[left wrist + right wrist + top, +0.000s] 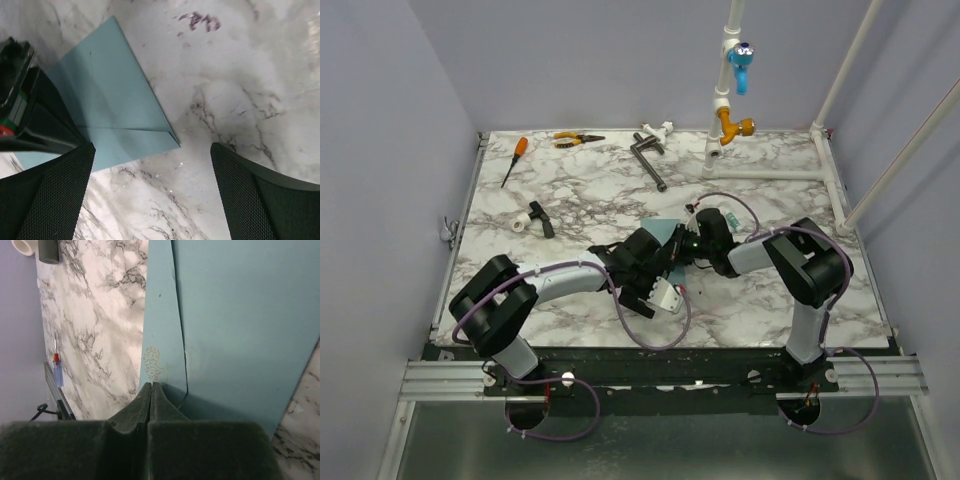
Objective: Place the letter into the envelope and seal it
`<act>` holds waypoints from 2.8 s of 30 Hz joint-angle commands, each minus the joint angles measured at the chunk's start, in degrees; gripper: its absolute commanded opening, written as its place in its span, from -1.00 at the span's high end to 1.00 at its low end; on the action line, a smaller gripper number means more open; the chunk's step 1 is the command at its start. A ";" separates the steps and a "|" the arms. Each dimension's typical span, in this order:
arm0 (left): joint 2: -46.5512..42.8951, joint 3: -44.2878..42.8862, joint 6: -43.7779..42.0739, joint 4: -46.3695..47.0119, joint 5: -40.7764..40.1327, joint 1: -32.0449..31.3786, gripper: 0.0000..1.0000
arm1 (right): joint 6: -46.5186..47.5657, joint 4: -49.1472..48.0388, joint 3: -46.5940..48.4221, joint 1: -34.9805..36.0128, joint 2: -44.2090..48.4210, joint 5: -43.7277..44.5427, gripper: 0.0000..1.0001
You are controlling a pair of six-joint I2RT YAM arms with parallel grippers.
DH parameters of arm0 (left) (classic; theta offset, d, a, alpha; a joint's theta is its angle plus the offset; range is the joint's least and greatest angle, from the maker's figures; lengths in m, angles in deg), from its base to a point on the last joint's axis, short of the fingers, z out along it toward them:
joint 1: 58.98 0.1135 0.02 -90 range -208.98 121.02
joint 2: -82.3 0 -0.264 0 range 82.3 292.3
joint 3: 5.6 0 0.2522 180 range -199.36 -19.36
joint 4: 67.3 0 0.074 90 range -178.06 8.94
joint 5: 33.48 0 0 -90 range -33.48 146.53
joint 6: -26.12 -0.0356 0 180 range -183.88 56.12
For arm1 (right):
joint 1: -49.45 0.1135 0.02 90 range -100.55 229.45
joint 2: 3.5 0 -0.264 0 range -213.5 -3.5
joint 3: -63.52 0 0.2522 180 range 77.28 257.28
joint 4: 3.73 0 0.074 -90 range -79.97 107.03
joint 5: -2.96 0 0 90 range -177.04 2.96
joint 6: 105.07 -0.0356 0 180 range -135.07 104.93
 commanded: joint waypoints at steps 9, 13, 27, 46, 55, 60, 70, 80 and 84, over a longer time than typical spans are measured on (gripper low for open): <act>3.09 -3.56 16.22 -17.25 -0.21 -5.15 -0.97 | -1.35 5.48 -5.92 2.03 4.95 0.15 0.99; 4.05 -3.18 21.10 -15.06 -1.68 -7.88 -0.98 | -1.93 4.41 -7.91 2.94 5.42 0.46 0.99; 6.77 -2.28 18.50 -10.01 -6.57 -12.28 -0.97 | -1.82 4.57 -8.05 3.04 7.02 -1.91 0.99; 15.53 -7.27 19.14 -19.64 -6.62 -11.01 -0.85 | 9.26 18.98 7.43 2.48 -1.01 7.39 0.99; 16.53 -8.82 19.62 -20.79 -6.15 -10.05 -0.85 | 13.01 21.82 4.63 1.11 3.39 8.78 0.99; 16.67 -8.93 19.53 -20.83 -6.31 -9.89 -0.85 | 12.68 22.72 1.31 1.15 5.87 5.63 0.99; 17.37 -9.37 19.82 -21.45 -6.93 -9.88 -0.85 | 14.11 25.15 5.47 -0.53 4.02 7.16 0.99; 18.32 -10.10 20.19 -21.80 -7.19 -9.87 -0.85 | 16.19 28.29 2.03 -1.31 9.34 9.23 0.99; 18.89 -10.53 20.61 -22.01 -7.63 -9.91 -0.85 | 16.74 29.77 3.10 -1.30 12.35 7.74 0.99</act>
